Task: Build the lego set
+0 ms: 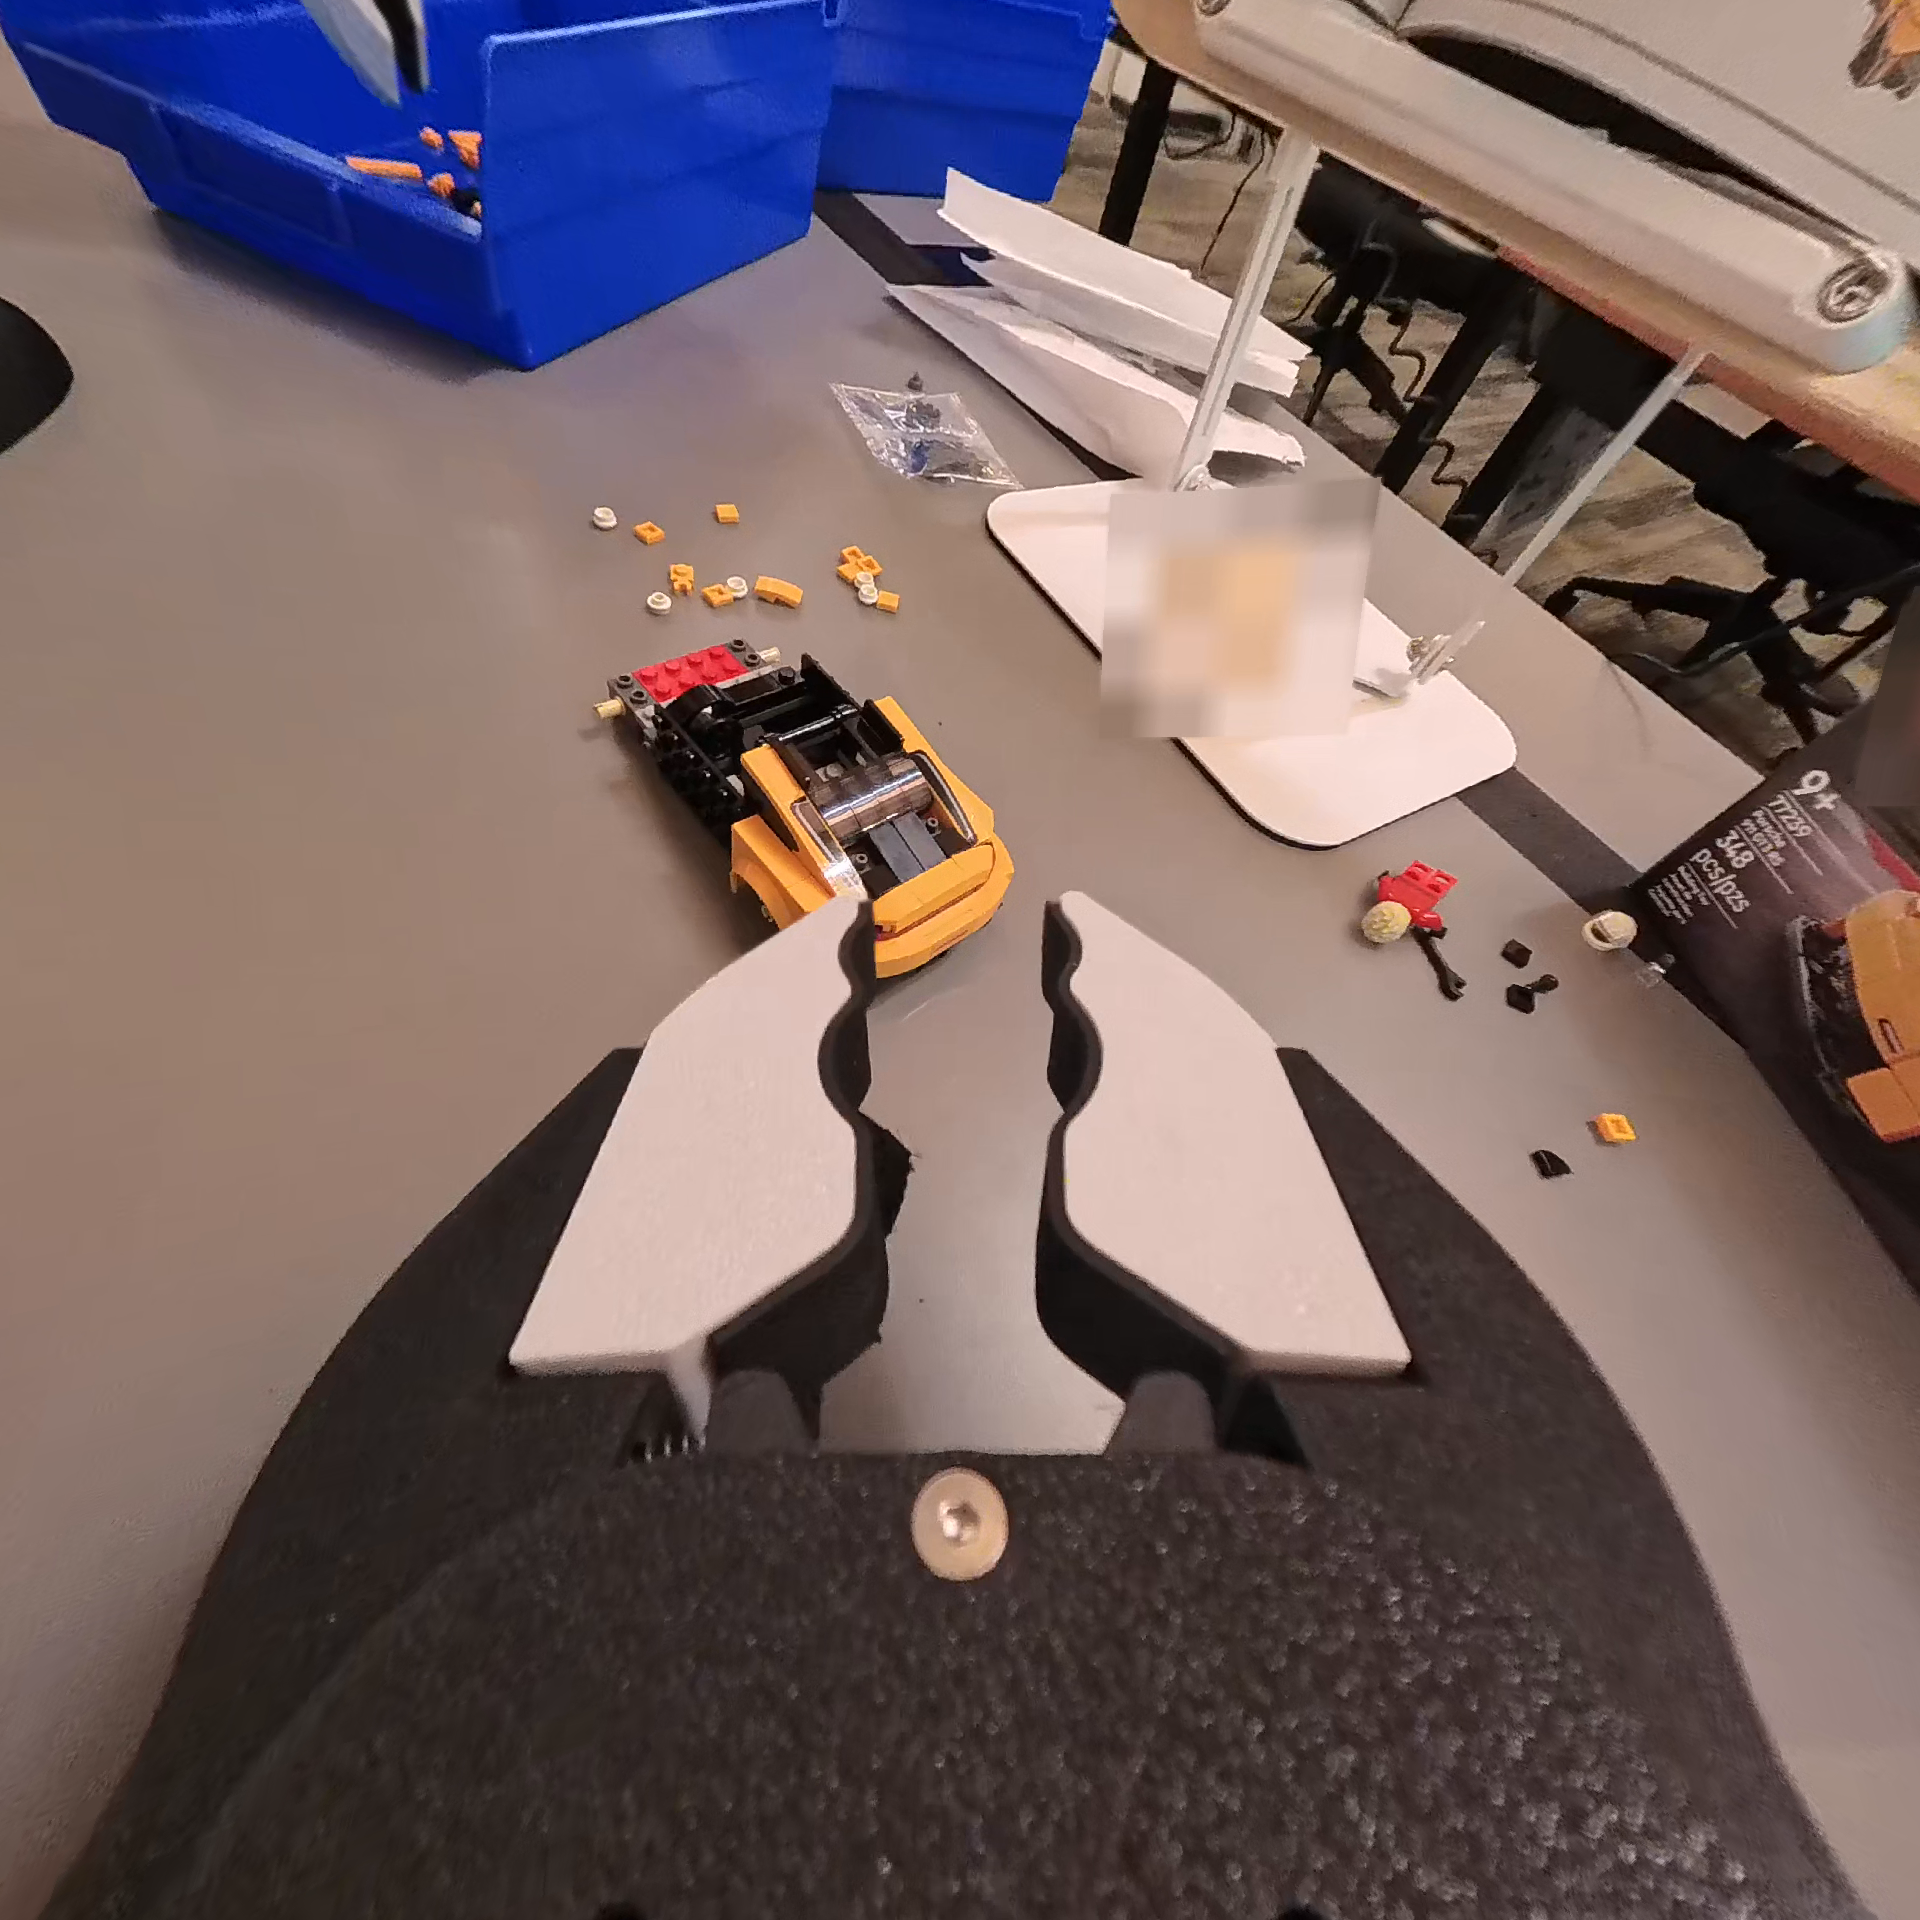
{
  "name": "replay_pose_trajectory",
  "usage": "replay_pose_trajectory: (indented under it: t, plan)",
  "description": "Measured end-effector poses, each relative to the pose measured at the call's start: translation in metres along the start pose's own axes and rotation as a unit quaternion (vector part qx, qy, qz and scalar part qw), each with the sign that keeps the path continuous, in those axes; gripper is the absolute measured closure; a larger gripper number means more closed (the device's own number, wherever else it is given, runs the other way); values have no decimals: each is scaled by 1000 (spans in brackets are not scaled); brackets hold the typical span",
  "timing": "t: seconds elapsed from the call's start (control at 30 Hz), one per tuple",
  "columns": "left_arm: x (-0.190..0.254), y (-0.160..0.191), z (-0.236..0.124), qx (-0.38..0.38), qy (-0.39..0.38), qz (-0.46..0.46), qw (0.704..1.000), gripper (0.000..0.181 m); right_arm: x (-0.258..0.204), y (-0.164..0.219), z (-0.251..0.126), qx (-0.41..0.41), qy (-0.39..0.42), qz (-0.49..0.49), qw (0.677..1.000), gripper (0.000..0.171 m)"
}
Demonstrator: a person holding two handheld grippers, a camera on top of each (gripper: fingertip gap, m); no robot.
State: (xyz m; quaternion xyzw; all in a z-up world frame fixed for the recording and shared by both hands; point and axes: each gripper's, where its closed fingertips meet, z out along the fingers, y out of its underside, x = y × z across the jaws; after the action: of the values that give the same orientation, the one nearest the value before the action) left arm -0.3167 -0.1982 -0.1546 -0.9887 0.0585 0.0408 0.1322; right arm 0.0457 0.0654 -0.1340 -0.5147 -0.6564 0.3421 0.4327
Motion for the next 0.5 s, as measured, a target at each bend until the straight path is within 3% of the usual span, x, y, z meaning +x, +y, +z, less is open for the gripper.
replay_pose_trajectory:
  t: [0.27,0.5]
  plan:
    - [-6,11,46,-81,32,74,993,157,1,8,1,-12,3,-1,1000,143]
    - [-8,8,57,-85,45,77,992,161,1,13,3,-19,-1,2,1000,143]
